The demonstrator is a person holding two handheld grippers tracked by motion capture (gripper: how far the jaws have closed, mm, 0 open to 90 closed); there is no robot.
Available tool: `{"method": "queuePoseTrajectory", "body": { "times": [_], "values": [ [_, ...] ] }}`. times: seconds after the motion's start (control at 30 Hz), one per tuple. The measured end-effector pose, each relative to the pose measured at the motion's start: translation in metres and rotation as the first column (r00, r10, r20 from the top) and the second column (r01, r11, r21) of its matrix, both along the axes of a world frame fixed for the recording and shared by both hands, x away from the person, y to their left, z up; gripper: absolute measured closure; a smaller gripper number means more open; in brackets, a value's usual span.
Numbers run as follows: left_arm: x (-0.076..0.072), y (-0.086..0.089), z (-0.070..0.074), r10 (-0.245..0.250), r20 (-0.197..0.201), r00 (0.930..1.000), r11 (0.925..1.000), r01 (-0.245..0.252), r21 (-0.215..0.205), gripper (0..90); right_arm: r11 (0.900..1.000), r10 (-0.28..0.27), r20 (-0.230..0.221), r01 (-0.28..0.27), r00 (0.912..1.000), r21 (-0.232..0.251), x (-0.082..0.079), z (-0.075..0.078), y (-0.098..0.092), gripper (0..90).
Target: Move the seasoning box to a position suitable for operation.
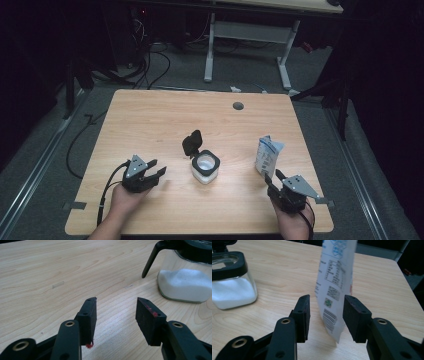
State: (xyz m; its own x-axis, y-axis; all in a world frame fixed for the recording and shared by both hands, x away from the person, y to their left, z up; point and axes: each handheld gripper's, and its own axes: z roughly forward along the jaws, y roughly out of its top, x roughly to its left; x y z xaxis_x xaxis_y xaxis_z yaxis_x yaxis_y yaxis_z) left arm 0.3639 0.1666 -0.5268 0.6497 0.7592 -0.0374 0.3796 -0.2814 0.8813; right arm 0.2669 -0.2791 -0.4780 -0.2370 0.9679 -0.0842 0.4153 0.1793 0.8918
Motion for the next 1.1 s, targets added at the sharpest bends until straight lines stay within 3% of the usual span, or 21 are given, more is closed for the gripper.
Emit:
{"method": "queuePoseTrajectory", "body": {
  "times": [0.37, 0.53, 0.73, 1.03, 1.1],
  "values": [
    [-0.001, -0.002, 0.000, 0.001, -0.016, 0.9999, 0.9999, -0.001, 0.012, 56.8, 0.997, 0.067, -0.008, -0.067, 0.9977, -0.029, 0.004, -0.002, 0.021, 59.6],
    [-0.001, -0.002, 0.000, 0.002, -0.026, 0.9997, 0.9999, -0.002, 0.017, 57.8, 0.996, 0.086, -0.020, -0.086, 0.9961, -0.022, 0.008, -0.005, 0.026, 60.2],
    [-0.005, -0.002, 0.001, 0.004, -0.009, 0.9999, 0.9998, -0.004, 0.018, 59.0, 0.995, 0.101, -0.042, -0.102, 0.9940, -0.006, 0.017, -0.010, 0.032, 61.9],
    [-0.009, 0.000, 0.003, 0.060, -0.032, 0.9977, 0.9982, -0.060, 0.004, 58.9, 0.988, 0.155, -0.056, -0.156, 0.9863, -0.013, 0.034, -0.015, 0.049, 65.7],
    [-0.009, 0.000, 0.003, 0.065, -0.034, 0.9973, 0.9978, -0.065, 0.016, 58.0, 0.985, 0.169, -0.060, -0.170, 0.9838, -0.007, 0.038, -0.015, 0.054, 66.0]
  ]
}}
